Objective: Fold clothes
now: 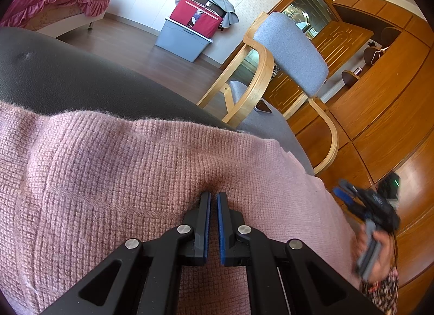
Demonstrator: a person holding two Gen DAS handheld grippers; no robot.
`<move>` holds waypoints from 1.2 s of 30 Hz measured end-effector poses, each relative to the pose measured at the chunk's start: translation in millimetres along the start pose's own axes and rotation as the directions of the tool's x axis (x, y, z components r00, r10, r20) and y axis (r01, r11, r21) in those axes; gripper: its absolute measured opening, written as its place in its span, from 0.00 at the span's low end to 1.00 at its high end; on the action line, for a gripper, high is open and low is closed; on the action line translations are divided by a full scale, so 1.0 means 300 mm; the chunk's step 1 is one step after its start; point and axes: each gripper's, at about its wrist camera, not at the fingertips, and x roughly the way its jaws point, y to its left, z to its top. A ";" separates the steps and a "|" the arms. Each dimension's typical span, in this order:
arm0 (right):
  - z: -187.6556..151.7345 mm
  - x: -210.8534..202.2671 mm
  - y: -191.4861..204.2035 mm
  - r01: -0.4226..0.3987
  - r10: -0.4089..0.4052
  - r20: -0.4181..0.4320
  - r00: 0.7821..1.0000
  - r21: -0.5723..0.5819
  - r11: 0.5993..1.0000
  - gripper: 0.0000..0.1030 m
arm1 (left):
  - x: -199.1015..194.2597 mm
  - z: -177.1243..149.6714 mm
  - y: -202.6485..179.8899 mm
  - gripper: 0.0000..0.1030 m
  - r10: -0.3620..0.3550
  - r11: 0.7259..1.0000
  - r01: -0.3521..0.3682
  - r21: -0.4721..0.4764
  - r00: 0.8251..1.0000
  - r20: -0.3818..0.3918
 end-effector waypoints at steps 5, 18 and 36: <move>0.099 0.191 -0.010 0.049 -0.050 -0.125 0.991 -0.015 0.999 0.56 | 0.004 0.002 -0.053 0.06 0.053 0.997 -0.053 0.059 0.999 -0.001; 0.075 0.309 -0.019 -0.069 0.029 -0.294 0.955 -0.126 0.990 0.65 | 0.239 0.230 -0.339 0.24 0.008 0.980 0.013 0.200 0.995 -0.102; 0.083 0.296 -0.074 -0.197 0.185 -0.242 0.952 -0.029 0.980 0.13 | 0.577 0.295 -0.414 0.32 0.073 0.943 0.032 0.332 0.951 -0.301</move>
